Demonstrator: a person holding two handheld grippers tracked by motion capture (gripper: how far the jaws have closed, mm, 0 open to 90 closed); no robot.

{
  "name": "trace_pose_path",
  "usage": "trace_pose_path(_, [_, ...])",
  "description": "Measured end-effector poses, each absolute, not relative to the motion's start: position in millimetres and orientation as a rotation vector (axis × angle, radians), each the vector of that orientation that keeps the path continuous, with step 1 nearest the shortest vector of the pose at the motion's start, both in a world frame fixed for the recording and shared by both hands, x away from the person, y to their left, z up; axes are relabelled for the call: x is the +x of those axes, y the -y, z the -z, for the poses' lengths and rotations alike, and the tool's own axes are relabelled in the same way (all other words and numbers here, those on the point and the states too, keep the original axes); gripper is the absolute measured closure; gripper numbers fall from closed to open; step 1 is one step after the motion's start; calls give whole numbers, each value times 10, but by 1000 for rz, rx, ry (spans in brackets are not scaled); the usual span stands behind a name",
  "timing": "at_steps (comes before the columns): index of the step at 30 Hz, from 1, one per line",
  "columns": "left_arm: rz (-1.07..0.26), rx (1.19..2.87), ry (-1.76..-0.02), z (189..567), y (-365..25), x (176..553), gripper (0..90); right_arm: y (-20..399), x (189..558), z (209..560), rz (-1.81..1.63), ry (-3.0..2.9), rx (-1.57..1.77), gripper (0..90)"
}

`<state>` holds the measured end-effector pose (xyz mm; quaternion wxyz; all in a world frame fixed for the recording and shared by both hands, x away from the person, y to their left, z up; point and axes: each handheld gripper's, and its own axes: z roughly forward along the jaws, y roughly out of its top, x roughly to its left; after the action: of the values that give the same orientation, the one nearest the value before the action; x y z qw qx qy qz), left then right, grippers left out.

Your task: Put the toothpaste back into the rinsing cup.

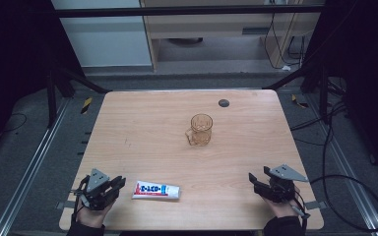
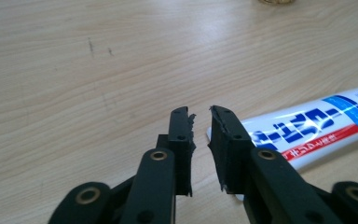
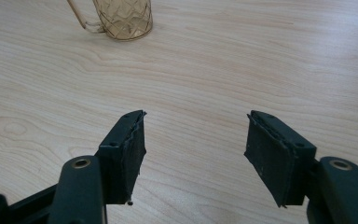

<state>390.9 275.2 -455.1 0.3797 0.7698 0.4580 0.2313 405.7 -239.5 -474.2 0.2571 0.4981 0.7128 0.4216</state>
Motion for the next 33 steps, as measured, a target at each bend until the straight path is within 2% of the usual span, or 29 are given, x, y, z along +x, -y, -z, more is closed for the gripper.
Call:
trace_pose_path(8, [-524, 2030, -1136, 4581, -2669, 3873, 881, 2389, 4070, 4768, -1122, -1948, 1335, 362])
trace_pose_path(33, [-391, 2220, -1076, 4785, -2377, 3872, 886, 2372, 4093, 4794, -1107, -1973, 1341, 354])
